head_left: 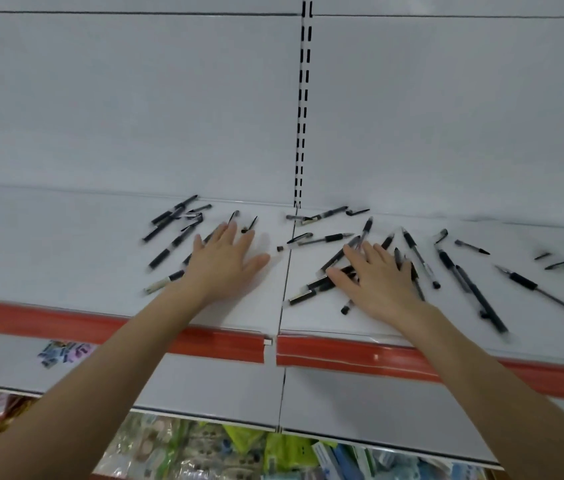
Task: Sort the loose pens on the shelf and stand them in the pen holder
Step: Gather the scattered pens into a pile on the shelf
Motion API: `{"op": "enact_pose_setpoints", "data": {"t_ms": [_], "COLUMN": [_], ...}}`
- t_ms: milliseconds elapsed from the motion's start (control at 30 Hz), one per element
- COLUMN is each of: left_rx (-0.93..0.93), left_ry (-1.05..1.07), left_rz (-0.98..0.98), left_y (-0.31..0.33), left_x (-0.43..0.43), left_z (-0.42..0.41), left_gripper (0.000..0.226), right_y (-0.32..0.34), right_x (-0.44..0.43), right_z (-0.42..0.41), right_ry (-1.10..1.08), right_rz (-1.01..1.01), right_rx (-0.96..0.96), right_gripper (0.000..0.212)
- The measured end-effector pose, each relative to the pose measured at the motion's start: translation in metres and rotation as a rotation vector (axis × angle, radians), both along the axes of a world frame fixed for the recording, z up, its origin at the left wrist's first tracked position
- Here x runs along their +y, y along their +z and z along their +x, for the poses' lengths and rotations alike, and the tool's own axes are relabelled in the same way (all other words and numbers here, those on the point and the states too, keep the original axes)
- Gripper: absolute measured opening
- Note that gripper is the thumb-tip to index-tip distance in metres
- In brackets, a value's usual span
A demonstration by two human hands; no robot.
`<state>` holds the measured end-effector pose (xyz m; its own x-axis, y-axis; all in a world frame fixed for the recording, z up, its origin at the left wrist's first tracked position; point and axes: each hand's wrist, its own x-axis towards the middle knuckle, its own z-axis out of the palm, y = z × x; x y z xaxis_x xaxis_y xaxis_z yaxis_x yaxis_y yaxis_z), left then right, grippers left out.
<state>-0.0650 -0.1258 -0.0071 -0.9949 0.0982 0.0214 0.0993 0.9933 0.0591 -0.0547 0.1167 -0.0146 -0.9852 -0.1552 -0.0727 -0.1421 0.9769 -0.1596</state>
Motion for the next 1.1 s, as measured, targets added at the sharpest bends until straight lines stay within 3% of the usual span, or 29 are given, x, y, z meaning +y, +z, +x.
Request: {"op": "enact_pose_setpoints", "data": {"t_ms": [100, 167, 433, 567, 667, 800, 900, 1000, 1100], "left_rx": [-0.023, -0.060, -0.015, 0.128, 0.022, -0.058, -0.010, 0.124, 0.048], "left_ry": [0.206, 0.237, -0.013, 0.159, 0.283, 0.130, 0.036, 0.110, 0.261], "left_rz": [-0.039, -0.016, 0.260, 0.102, 0.073, 0.172, 0.248, 0.181, 0.126], "left_y": [-0.006, -0.010, -0.007, -0.003, -0.008, -0.012, -0.004, 0.006, 0.004], "left_x": [-0.028, -0.027, 0.027, -0.012, -0.040, -0.023, -0.011, -0.038, -0.079], "left_z": [0.000, -0.001, -0.010, -0.025, -0.034, -0.037, -0.036, -0.049, -0.071], "left_gripper": [0.070, 0.072, 0.064, 0.058, 0.058, 0.061, 0.055, 0.050, 0.057], "right_y": [0.000, 0.000, 0.003, 0.006, 0.006, 0.007, 0.007, 0.007, 0.008], "right_x": [-0.002, -0.005, -0.012, -0.011, -0.016, -0.024, -0.033, -0.042, -0.051], "right_z": [-0.002, -0.005, -0.007, -0.008, -0.009, -0.017, -0.022, -0.025, -0.029], "right_ry": [0.008, 0.022, 0.089, 0.136, 0.165, 0.169, 0.161, 0.141, 0.124], "right_rz": [0.001, 0.013, -0.005, -0.036, -0.038, -0.040, -0.037, -0.049, -0.050], "right_rx": [-0.004, -0.009, -0.030, -0.032, -0.039, -0.068, -0.063, -0.054, -0.057], "right_gripper": [0.068, 0.066, 0.064, 0.064, 0.064, 0.061, 0.059, 0.059, 0.058]}}
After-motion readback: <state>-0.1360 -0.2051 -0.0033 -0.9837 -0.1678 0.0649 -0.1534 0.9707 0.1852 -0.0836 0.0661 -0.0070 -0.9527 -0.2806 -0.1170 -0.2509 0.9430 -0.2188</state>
